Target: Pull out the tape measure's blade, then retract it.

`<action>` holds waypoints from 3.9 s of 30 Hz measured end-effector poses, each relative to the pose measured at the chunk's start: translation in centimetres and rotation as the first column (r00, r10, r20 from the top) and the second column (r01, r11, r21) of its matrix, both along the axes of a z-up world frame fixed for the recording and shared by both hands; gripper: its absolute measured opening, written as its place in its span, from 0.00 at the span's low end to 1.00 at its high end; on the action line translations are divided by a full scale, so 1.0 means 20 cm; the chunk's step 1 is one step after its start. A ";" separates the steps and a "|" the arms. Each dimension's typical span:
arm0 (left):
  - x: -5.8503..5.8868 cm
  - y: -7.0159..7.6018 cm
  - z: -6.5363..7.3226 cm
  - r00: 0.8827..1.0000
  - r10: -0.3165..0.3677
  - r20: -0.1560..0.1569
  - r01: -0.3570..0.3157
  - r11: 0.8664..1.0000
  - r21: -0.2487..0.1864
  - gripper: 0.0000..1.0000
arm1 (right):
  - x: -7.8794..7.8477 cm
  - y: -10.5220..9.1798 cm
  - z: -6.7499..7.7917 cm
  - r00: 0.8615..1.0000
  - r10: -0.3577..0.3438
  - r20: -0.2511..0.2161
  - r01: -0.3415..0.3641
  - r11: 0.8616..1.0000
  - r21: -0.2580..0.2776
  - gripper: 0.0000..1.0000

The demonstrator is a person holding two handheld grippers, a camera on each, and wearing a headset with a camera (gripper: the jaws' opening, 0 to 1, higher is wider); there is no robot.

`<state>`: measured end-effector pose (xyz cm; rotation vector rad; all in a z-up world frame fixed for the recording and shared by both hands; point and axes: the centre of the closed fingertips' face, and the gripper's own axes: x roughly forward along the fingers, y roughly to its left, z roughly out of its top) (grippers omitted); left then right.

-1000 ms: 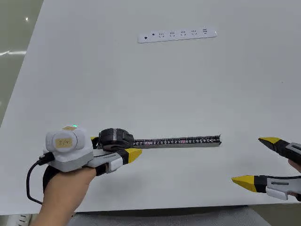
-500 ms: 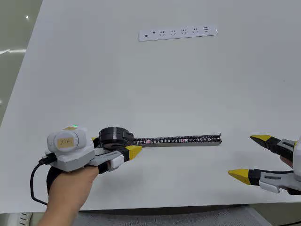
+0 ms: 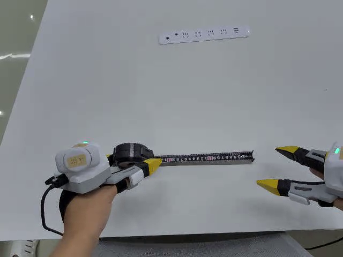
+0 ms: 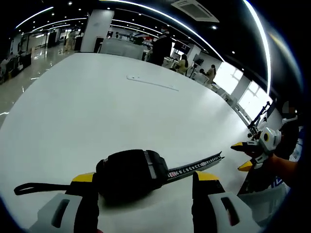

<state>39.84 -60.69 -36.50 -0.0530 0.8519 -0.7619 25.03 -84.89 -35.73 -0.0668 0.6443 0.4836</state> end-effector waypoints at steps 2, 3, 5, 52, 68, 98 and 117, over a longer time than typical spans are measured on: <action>0.01 0.01 0.00 1.000 0.014 0.005 -0.014 1.000 0.008 0.75 | 0.02 0.00 -0.01 1.000 0.004 0.004 -0.004 1.000 0.004 0.55; 0.01 0.01 0.00 1.000 0.017 0.006 -0.017 1.000 0.008 0.74 | 0.02 0.00 -0.01 1.000 0.004 0.005 -0.005 1.000 0.005 0.55; 0.02 0.01 0.00 0.999 0.048 0.009 -0.048 0.999 -0.008 0.74 | 0.04 0.01 -0.02 1.000 0.007 0.009 -0.007 1.000 0.009 0.54; 0.08 0.04 -0.08 0.986 0.158 0.046 -0.163 0.974 0.155 0.63 | 0.19 0.05 -0.17 0.976 0.220 0.002 -0.219 0.974 -0.062 0.26; 0.08 0.04 -0.10 0.988 0.150 0.046 -0.156 0.968 0.198 0.63 | 0.18 0.05 -0.20 0.963 0.270 -0.006 -0.269 0.960 -0.079 0.16; 0.08 0.05 -0.09 0.981 0.180 0.072 -0.190 0.967 0.169 0.64 | 0.18 0.06 -0.20 0.966 0.260 0.011 -0.258 0.963 -0.074 0.15; 0.07 0.05 -0.09 0.982 0.188 0.023 -0.189 0.961 0.201 0.61 | 0.19 0.05 -0.20 0.966 0.258 0.016 -0.256 0.963 -0.089 0.15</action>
